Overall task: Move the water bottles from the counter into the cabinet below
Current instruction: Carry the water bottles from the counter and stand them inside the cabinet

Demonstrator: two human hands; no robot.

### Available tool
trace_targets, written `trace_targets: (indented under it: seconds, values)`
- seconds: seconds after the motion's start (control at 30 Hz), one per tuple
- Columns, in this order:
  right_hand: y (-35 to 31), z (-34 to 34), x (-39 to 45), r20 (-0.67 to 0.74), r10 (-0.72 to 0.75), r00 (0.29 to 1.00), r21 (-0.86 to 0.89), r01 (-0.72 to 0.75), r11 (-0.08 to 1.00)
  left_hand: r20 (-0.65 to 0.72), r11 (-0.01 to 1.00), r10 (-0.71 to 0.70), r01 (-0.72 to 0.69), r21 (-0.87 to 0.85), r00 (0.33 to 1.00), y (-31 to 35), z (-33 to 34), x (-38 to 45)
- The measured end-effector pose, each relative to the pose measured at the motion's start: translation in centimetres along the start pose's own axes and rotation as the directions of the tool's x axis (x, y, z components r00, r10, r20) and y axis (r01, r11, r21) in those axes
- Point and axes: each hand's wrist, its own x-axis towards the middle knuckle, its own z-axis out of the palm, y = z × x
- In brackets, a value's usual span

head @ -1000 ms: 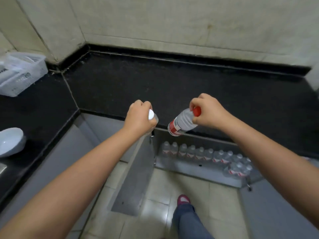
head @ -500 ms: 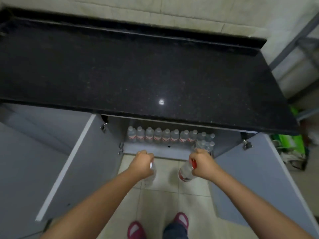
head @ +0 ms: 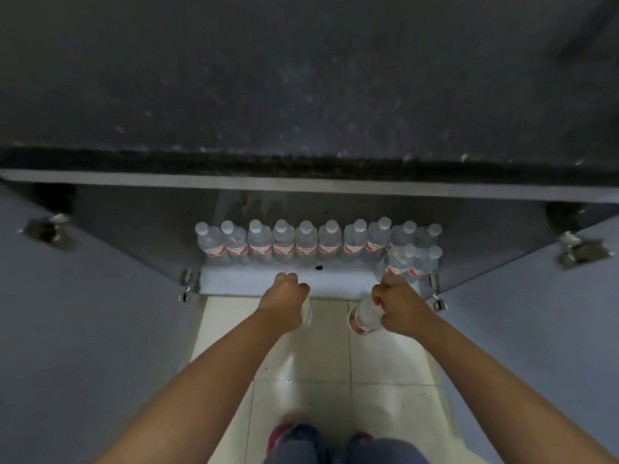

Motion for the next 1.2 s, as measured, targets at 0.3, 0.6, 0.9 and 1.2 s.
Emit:
trace_targets:
  seconds: [0.3,0.6,0.9,1.2]
  values:
    - [6.2,6.0,8.6,-0.176,-0.146,0.974,-0.102,0.129,0.986,-0.125,0.970,0.201,-0.180,0.163,0.972,-0.3,7.0,13.3]
    - [7.9,7.7,13.4,-0.179,-0.051,0.983,-0.150,0.024,0.988,-0.281,0.950,0.294,-0.311,-0.015,0.913,0.2,9.7,17.8]
    - [7.7,8.3,14.0,-0.356,-0.048,0.933,0.128,0.099,0.987,-0.452,0.913,0.236,-0.355,-0.200,0.861,0.3,10.9,17.9]
    - [6.9,6.5,13.7,-0.235,0.044,0.971,-0.264,-0.107,0.959,-0.432,0.983,0.142,-0.179,-0.045,0.891,0.6,10.7,17.8]
